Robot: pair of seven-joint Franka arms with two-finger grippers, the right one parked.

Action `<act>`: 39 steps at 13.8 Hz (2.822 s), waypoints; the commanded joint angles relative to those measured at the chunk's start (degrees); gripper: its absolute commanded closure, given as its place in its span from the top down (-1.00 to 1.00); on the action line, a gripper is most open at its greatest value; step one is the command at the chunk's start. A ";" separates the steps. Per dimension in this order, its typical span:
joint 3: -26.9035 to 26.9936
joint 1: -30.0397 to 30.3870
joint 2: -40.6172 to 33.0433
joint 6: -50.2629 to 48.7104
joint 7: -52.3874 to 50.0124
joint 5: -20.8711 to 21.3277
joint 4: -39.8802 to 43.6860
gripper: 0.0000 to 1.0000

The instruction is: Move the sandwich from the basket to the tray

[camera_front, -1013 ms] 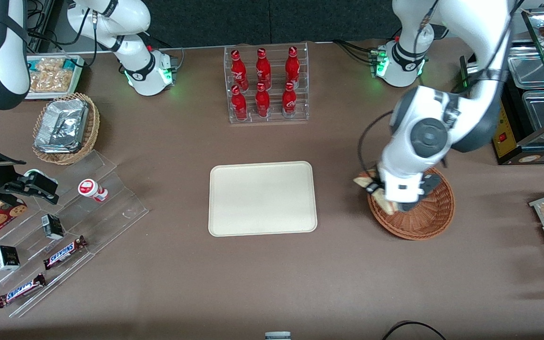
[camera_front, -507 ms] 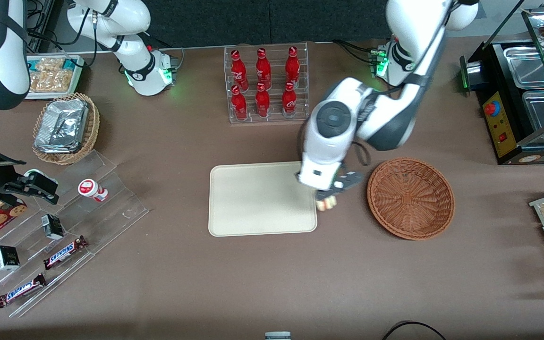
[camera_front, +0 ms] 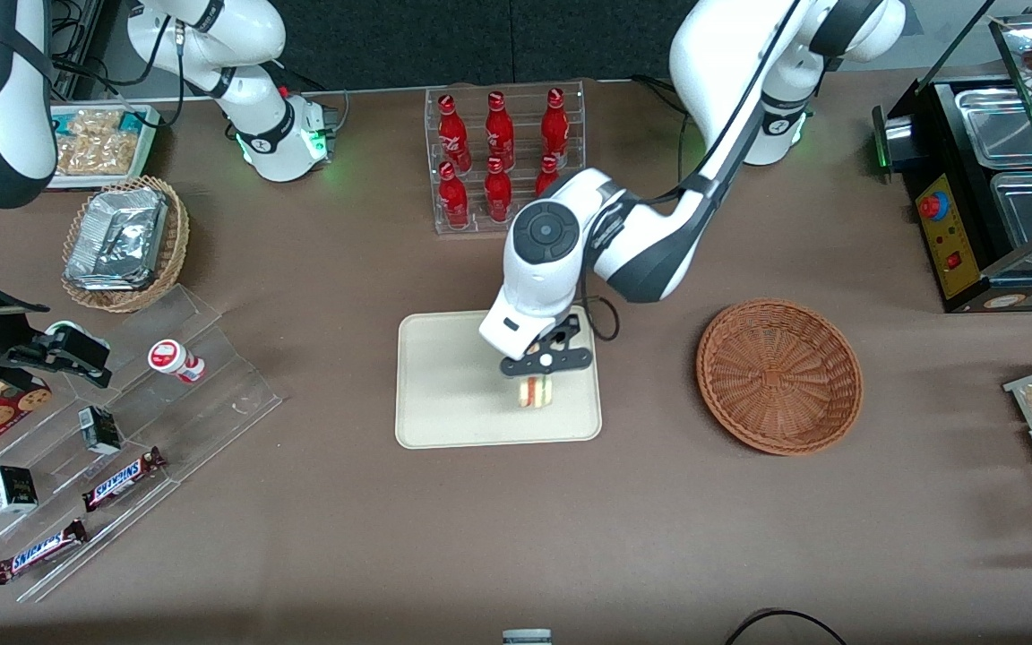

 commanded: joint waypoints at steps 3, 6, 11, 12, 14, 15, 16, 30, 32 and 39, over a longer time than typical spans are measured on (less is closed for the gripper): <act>0.84 -3.88 7.98 2.08 4.52 0.23 6.65 -0.62; 0.84 -4.76 12.29 2.17 2.69 0.23 10.00 -0.58; 1.28 -5.81 15.82 3.12 -3.20 0.50 11.50 -0.58; 1.28 -6.25 16.25 3.39 -3.56 1.02 11.59 -0.58; 1.19 -6.34 16.87 3.57 -5.05 3.21 11.50 -0.56; 1.19 -6.34 16.87 3.57 -5.23 3.40 11.50 -0.33; 1.19 -6.34 16.87 3.57 -5.15 3.49 11.50 0.28; 0.93 4.81 -5.06 -3.02 2.29 -7.14 -1.82 0.99; 0.93 7.97 -12.71 -2.41 8.10 -7.41 -11.57 0.99; 1.02 20.71 -31.18 -2.76 26.20 -7.41 -32.42 0.99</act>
